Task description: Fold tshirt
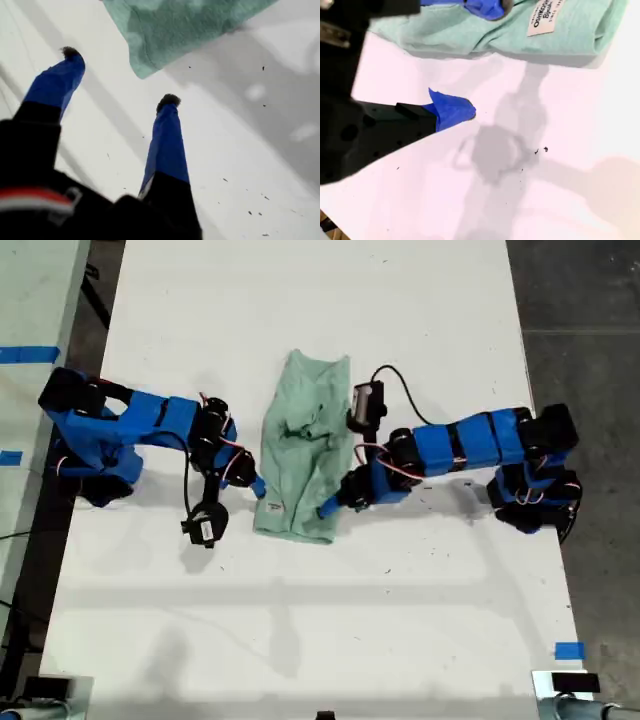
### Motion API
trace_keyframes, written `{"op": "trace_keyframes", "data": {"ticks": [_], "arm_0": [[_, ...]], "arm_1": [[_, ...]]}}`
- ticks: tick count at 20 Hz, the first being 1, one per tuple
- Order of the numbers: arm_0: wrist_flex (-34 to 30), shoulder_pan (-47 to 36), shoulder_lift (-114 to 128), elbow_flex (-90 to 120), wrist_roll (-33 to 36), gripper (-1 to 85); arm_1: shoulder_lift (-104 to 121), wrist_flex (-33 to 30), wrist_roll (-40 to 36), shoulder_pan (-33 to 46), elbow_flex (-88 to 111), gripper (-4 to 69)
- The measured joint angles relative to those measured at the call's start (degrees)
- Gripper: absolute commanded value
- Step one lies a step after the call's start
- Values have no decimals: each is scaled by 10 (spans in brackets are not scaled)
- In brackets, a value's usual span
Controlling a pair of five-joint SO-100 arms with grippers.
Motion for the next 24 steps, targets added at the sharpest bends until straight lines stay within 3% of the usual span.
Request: {"op": "trace_keyframes", "data": {"ticks": [4, 8, 11, 15, 19, 24], "arm_0": [[-70, -1, -95, -17, 24, 259], [-98, -16, -172, -54, 40, 245], [-107, -20, -228, -91, 47, 137], [-111, -20, -257, -132, 47, 1], [-109, -17, -270, -164, 47, 0], [-69, 40, -294, -334, 91, 0]], "arm_1": [[-140, 0, -17, 0, -111, 286], [-236, -14, -19, 1, -150, 258], [-276, -23, -19, 10, -175, 166], [-306, -37, -15, 15, -207, -22], [-307, -31, -11, 7, -218, -22], [-246, 32, -18, -62, -205, -21]]}}
